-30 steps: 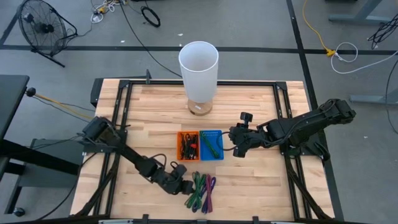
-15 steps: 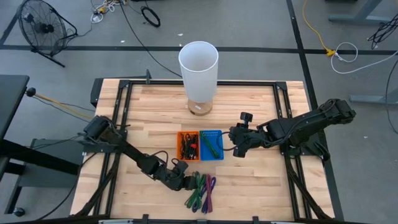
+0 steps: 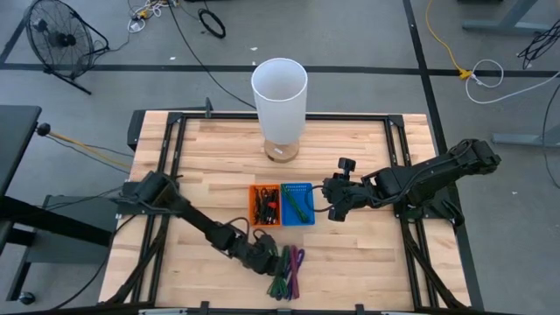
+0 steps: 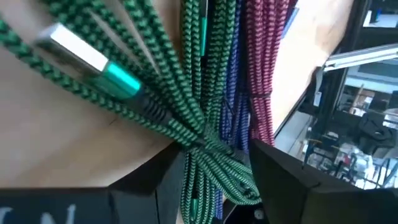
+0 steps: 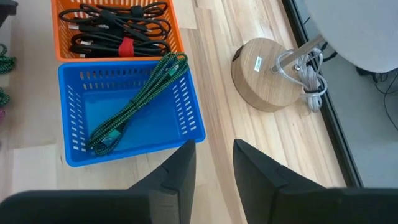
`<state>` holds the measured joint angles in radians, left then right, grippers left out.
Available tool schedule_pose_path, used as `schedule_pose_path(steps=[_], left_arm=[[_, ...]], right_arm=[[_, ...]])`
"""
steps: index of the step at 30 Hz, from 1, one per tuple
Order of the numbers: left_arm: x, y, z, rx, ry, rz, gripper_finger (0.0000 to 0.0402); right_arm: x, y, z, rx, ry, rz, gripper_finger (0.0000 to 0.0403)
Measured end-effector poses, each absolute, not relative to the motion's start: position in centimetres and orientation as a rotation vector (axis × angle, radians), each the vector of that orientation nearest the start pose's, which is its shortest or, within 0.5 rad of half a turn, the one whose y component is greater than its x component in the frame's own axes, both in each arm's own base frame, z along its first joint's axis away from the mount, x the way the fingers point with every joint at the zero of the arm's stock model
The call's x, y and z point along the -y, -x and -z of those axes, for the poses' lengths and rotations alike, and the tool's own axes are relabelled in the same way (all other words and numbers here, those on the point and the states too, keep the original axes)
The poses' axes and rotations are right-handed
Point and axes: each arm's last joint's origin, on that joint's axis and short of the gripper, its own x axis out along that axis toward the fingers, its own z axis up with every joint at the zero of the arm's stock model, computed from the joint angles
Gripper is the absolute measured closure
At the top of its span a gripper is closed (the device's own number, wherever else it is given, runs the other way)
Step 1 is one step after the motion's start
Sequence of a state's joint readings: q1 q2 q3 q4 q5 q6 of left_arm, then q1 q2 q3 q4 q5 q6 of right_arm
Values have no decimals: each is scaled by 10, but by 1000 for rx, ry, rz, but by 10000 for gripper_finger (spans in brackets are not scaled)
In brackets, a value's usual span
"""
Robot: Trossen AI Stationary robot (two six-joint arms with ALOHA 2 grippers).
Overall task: Pick & Place USB Port
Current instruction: Put the green USB cable into the blue bin
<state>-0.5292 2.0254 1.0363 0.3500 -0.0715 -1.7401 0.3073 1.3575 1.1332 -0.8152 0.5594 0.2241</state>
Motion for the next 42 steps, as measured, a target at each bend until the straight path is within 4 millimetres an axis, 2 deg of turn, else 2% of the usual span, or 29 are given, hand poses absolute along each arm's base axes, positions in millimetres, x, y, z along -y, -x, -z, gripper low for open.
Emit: schedule_pose_path(steps=[4,10,22,25,28,31,34,42], left_arm=[[194,-346,-110,-876,1443,-186,242],[198,-343,-109,-892,1414,-175,378],[224,-334,-117,-760,1394,-72,390],[229,-331,-128,-695,1351,-38,390],[228,-330,-147,-611,1278,0,390],[219,-331,-167,-540,1172,20,390],[200,-333,-190,-503,1048,22,391],[125,-323,-256,-422,679,-60,391]], right_arm=[[-65,-255,-286,-915,229,323,294],[-65,-255,-286,-916,231,322,294],[-66,-255,-285,-921,228,315,294],[-66,-255,-285,-922,223,310,294],[-66,-256,-286,-914,211,300,294],[-68,-259,-288,-884,178,268,294],[-71,-264,-291,-833,144,212,294],[-78,-276,-301,-696,109,84,294]])
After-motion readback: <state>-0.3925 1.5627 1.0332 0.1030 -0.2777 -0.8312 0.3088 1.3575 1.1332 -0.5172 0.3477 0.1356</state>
